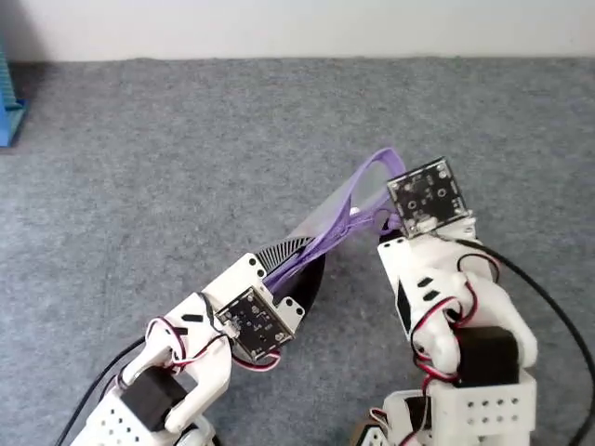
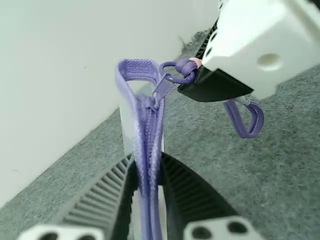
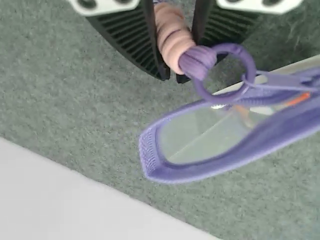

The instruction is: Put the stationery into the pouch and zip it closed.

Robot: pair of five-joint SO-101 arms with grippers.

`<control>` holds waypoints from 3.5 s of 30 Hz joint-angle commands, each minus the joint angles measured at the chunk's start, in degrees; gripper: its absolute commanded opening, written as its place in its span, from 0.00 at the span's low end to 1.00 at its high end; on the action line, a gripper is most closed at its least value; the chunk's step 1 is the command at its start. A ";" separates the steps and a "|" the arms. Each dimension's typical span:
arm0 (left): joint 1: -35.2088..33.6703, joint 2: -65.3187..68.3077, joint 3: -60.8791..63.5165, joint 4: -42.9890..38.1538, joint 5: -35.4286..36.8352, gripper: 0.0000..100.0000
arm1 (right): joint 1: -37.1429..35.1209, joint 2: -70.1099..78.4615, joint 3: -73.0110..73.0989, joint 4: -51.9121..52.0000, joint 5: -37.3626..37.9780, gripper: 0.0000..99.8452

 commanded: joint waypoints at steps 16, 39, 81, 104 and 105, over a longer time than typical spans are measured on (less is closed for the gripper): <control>-0.53 -0.79 -0.48 -1.14 -0.18 0.01 | 19.38 37.32 -16.09 -23.43 -1.85 0.01; -5.98 -0.88 -4.79 -1.05 0.18 0.32 | 16.48 33.54 -23.47 0.57 -3.69 0.29; -68.66 -0.88 -0.04 21.36 9.76 0.32 | 22.64 -4.62 -5.80 33.71 -18.99 0.28; -61.01 -0.97 -2.42 34.64 24.26 0.01 | 22.55 -14.02 16.35 19.47 -27.52 0.01; -59.60 -0.97 -2.42 34.64 25.05 0.01 | 22.55 -14.37 17.32 19.47 -27.52 0.01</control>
